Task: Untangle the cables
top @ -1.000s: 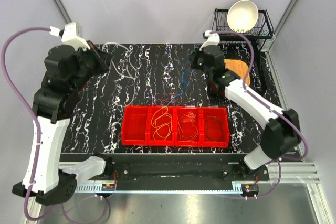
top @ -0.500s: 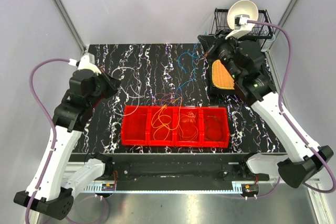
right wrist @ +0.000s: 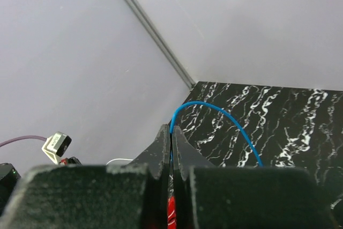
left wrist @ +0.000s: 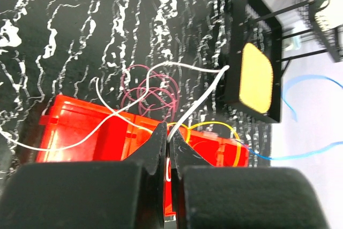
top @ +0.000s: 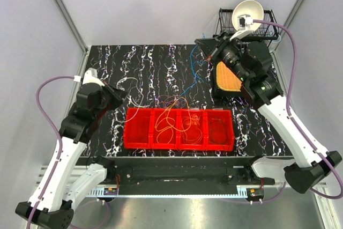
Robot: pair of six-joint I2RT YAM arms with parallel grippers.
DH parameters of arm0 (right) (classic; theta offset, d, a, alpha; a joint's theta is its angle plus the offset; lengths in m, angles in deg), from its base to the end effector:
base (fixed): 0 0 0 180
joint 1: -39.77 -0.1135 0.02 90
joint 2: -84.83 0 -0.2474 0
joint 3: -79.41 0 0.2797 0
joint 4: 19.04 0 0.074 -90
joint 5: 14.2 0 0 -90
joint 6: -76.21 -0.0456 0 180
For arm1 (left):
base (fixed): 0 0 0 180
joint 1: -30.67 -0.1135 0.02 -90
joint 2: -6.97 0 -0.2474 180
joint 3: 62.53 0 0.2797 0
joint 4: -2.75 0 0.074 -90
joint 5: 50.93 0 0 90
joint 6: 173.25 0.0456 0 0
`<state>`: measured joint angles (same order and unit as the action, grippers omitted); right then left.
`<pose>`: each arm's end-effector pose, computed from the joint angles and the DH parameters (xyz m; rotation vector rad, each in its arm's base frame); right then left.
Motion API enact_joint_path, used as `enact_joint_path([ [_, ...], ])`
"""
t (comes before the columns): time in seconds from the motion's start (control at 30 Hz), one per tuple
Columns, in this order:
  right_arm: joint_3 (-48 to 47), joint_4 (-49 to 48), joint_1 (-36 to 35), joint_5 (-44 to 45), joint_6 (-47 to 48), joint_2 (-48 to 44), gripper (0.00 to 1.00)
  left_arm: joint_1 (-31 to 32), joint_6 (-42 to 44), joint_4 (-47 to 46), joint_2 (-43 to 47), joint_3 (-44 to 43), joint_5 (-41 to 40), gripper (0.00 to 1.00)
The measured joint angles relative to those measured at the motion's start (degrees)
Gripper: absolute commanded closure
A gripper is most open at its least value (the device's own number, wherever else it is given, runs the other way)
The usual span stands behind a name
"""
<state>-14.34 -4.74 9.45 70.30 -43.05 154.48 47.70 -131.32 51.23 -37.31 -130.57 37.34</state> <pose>0.2627 0.1587 0.4800 -0.0970 1.4621 0.9241 0.1988 -0.0595 0.3489 -0.5735 1.9903 -0.6874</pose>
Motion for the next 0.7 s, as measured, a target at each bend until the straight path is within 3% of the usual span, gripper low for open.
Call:
enact_joint_path([
  [0.37, 0.2, -3.4, -5.6, -4.7, -5.6, 6.2, 1.0, 0.1, -3.0, 0.2, 1.6, -10.5, 1.7, 1.0],
  [0.7, 0.8, -4.3, -10.4, -4.5, -6.2, 7.5, 1.0, 0.1, -6.9, 1.8, 5.6, -10.6, 5.0, 1.0],
])
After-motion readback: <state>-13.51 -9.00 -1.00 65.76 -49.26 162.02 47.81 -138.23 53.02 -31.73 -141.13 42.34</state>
